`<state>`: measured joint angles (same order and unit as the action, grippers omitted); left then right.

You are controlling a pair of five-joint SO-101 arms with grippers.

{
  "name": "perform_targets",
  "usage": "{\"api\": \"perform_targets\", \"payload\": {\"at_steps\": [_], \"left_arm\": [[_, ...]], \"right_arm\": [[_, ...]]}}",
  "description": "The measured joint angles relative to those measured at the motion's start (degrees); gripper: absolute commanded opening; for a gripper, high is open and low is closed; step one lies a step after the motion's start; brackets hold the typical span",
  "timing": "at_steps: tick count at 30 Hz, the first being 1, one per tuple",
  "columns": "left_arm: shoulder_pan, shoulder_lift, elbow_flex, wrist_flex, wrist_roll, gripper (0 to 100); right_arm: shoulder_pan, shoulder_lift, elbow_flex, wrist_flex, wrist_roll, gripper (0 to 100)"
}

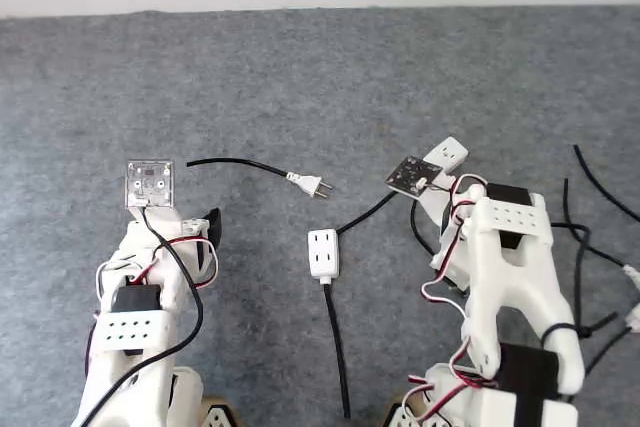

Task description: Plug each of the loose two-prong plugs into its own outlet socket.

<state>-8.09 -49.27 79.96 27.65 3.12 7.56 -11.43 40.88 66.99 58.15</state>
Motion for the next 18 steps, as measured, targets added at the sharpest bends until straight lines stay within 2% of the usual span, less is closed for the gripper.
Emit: {"api": "perform_targets", "payload": {"at_steps": [12, 18], "left_arm": [[0.0, 0.0, 0.0, 0.0, 0.0, 23], [0.0, 0.0, 0.0, 0.0, 0.0, 23]], "right_arm": [[-3.3, -1.1, 0.0, 4.2, 0.0, 0.9], [-1.1, 3.2, 0.0, -0.6, 0.0, 0.9]]}}
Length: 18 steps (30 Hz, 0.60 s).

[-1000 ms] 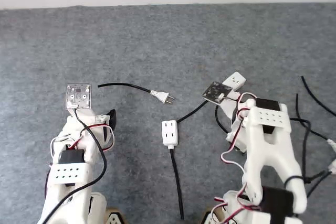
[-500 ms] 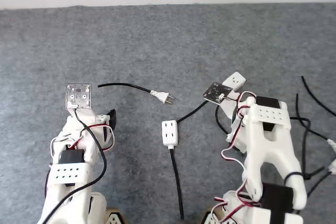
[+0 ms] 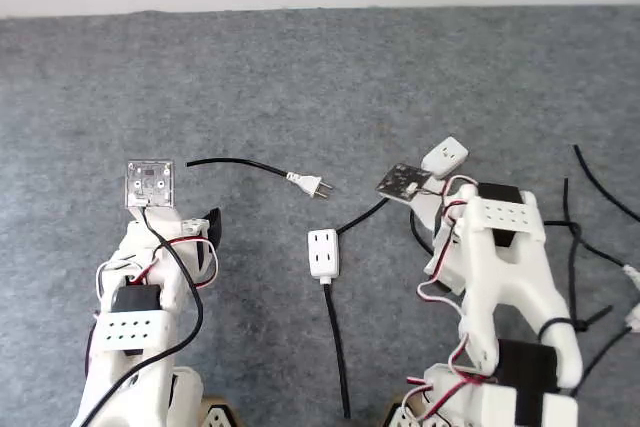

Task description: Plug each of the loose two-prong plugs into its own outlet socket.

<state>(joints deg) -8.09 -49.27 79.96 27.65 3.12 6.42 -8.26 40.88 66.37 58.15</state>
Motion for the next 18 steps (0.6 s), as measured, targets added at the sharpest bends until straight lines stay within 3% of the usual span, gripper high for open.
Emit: {"api": "perform_targets", "payload": {"at_steps": [4, 18], "left_arm": [[0.0, 0.0, 0.0, 0.0, 0.0, 23], [0.0, 0.0, 0.0, 0.0, 0.0, 23]], "right_arm": [[3.3, 5.1, -1.3, -5.2, 0.0, 0.9], [10.0, 7.4, -9.0, -4.3, 0.0, 0.9]]}}
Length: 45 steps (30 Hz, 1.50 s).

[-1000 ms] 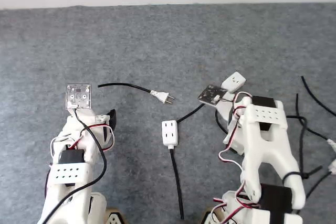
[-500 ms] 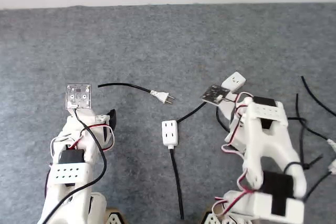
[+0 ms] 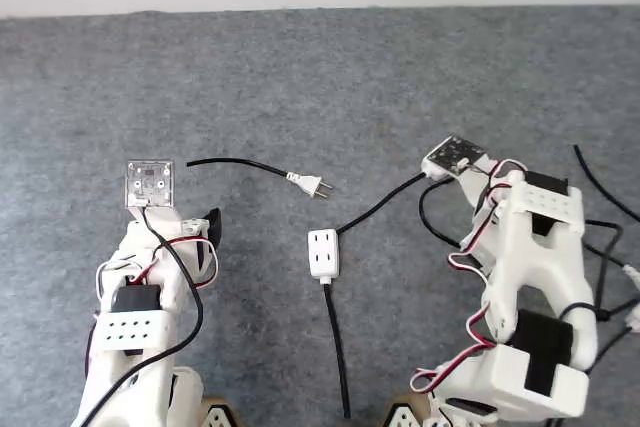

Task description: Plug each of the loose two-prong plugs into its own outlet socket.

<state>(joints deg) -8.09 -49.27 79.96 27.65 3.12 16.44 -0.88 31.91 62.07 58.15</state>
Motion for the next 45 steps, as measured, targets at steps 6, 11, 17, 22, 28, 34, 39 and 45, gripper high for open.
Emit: {"api": "perform_targets", "payload": {"at_steps": [6, 11, 17, 22, 28, 34, 39, 45], "left_arm": [[0.0, 0.0, 0.0, 0.0, -1.0, 23], [0.0, 0.0, 0.0, 0.0, -2.0, 23], [0.0, 0.0, 0.0, 0.0, -2.0, 23], [0.4, 0.0, 0.0, 0.0, -2.0, 23], [2.0, 0.0, 3.3, -3.6, -2.0, 23], [2.4, 0.0, 4.5, -7.4, -2.0, 23], [2.4, 0.0, 4.5, -7.4, -2.0, 23], [2.4, 0.0, 4.5, -7.4, -2.2, 23]], "right_arm": [[1.4, 0.4, 0.0, -2.8, 0.0, 0.9], [1.6, 2.5, -0.1, -3.3, 0.0, 0.9], [1.6, 5.6, -3.0, -3.2, 0.0, 0.9], [0.4, 3.4, -3.8, 2.0, 0.0, 0.9], [-1.1, -6.2, -3.2, 3.5, 0.0, 0.9], [-1.1, -13.1, 6.9, -0.6, 6.0, 0.9], [-3.0, -20.0, 15.2, -2.1, 11.5, 0.9], [-3.2, -23.7, 19.0, -5.4, 14.5, 1.8]]}}
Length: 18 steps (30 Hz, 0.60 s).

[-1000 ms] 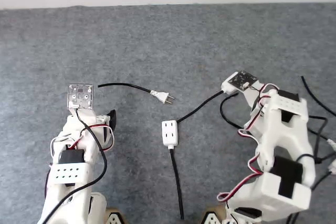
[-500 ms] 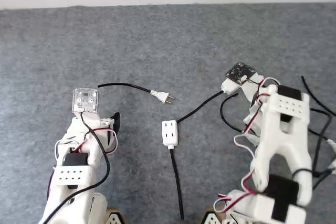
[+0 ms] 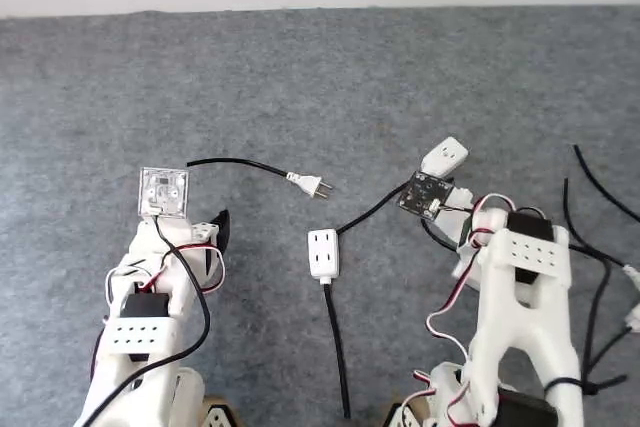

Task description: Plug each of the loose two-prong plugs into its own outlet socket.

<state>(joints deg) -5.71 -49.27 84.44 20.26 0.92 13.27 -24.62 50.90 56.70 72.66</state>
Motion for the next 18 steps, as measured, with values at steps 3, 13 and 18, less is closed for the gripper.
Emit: {"api": "perform_targets", "payload": {"at_steps": [3, 13, 18], "left_arm": [[0.0, 0.0, 0.0, 0.0, 0.0, 23], [0.0, 0.0, 0.0, 0.0, 0.0, 23], [0.0, 0.0, 0.0, 0.0, 0.0, 23]], "right_arm": [[1.7, 0.0, 1.8, -6.2, -0.1, 10.6], [4.4, 0.1, 6.4, -14.7, -0.2, 11.8], [4.4, 0.1, 6.4, -14.8, -0.2, 1.7]]}}
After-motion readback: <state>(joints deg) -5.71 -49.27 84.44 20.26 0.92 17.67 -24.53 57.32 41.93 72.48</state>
